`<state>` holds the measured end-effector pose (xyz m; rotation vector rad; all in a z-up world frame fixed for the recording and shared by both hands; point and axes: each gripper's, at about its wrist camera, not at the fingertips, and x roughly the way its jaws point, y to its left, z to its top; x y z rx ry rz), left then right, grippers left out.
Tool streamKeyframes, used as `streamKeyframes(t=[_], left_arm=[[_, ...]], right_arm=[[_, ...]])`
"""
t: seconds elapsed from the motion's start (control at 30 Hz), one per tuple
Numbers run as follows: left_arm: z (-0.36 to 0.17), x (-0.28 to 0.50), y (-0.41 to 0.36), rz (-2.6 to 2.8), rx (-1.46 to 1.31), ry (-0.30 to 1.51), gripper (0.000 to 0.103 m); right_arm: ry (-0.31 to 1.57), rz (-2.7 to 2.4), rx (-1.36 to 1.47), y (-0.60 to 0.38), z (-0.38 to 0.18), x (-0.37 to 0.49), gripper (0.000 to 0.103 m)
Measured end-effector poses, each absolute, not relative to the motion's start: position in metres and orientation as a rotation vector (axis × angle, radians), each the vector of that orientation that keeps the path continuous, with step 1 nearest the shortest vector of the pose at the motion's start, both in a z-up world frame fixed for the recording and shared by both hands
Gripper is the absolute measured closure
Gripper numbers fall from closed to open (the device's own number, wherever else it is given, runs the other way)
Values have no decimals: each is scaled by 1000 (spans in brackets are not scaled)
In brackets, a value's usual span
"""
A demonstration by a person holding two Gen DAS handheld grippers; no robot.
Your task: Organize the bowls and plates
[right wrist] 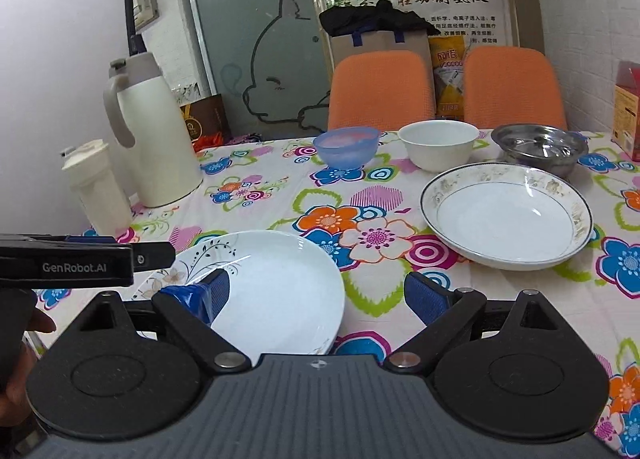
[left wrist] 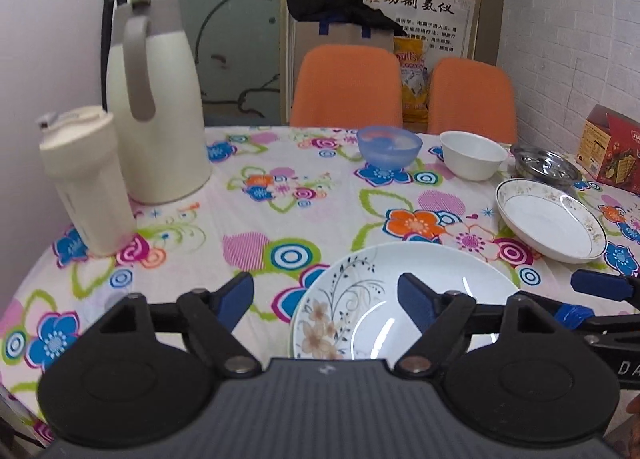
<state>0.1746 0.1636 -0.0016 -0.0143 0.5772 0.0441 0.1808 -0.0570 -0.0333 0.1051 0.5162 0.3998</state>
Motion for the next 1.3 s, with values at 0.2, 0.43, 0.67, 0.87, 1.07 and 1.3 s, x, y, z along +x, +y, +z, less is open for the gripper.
streamKeyframes(t=[0.2,0.43,0.67,0.87,1.07,1.3], left_arm=[[5,182,135,-10,16,578,14],[8,192,93,-76,39,579,10],[7,216,56,-115,79,614,8],[4,249,36,-134,96,664,8],[7,305,27,-253,49,758,6],[-12,378,7,-292,-1,895,6]], right_arm=[[578,371,214,-85,-45,180,21],[571,305,255,-121,-46,173,21],[547,211,328,-176,-48,184,21],[545,158,339,-208,-47,209,21],[570,148,281,-217,-46,245,21],[634,154,200,-208,-53,294,21]])
